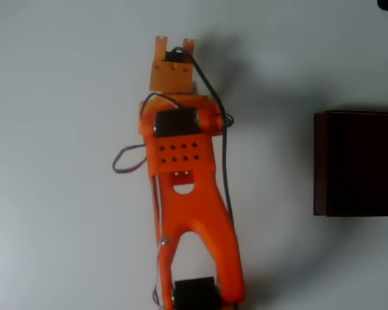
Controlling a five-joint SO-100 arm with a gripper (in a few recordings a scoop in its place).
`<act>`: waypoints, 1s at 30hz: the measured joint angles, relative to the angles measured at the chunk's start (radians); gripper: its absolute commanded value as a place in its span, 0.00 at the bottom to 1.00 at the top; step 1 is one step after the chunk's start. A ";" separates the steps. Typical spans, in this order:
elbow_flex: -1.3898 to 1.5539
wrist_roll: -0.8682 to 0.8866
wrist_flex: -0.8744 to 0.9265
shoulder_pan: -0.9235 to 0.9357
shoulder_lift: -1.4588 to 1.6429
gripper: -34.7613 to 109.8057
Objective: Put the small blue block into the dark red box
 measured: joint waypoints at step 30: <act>-0.189 -0.103 0.003 0.035 -0.178 0.24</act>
